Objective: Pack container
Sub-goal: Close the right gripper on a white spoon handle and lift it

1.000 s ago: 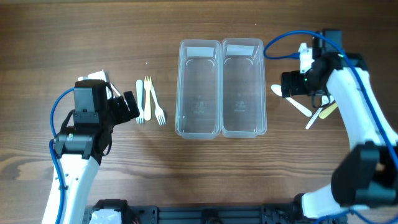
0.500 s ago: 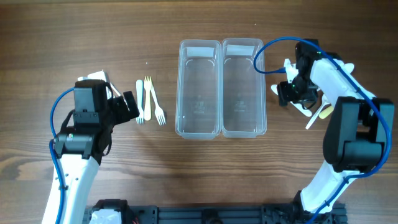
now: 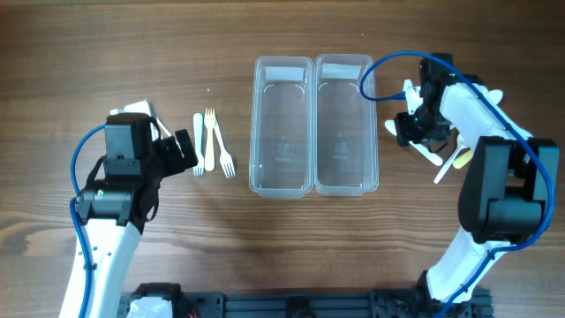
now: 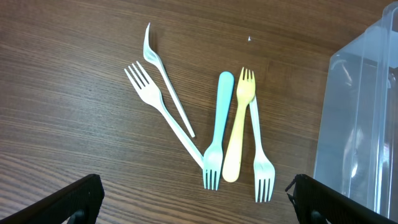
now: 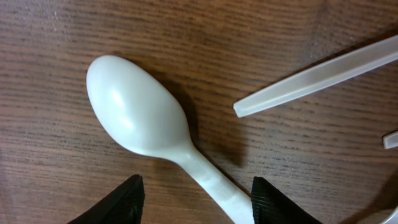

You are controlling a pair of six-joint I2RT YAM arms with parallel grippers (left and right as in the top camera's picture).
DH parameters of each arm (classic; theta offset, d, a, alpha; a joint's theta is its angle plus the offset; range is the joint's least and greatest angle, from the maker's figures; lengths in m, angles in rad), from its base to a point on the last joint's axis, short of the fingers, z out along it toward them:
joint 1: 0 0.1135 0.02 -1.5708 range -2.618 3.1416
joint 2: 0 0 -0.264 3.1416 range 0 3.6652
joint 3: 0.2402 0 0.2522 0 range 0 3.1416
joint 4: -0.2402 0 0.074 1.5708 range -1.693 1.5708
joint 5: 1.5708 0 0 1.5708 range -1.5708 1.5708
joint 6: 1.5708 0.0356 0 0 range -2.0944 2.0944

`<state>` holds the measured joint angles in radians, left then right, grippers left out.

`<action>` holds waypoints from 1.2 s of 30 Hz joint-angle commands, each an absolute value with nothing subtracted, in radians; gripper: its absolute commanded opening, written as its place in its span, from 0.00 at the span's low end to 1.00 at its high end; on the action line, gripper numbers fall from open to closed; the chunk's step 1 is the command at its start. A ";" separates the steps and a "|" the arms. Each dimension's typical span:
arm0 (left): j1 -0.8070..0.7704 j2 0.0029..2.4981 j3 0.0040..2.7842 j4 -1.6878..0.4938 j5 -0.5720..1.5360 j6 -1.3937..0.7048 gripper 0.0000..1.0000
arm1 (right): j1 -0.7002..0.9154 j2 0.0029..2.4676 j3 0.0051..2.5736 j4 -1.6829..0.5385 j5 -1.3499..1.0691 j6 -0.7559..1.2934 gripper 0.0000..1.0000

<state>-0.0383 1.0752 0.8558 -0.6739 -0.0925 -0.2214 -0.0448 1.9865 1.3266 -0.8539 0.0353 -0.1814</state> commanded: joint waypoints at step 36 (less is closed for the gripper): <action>-0.043 1.076 0.878 -0.671 -0.106 -0.205 1.00 | -0.062 2.121 1.316 -0.838 -0.025 -0.033 0.09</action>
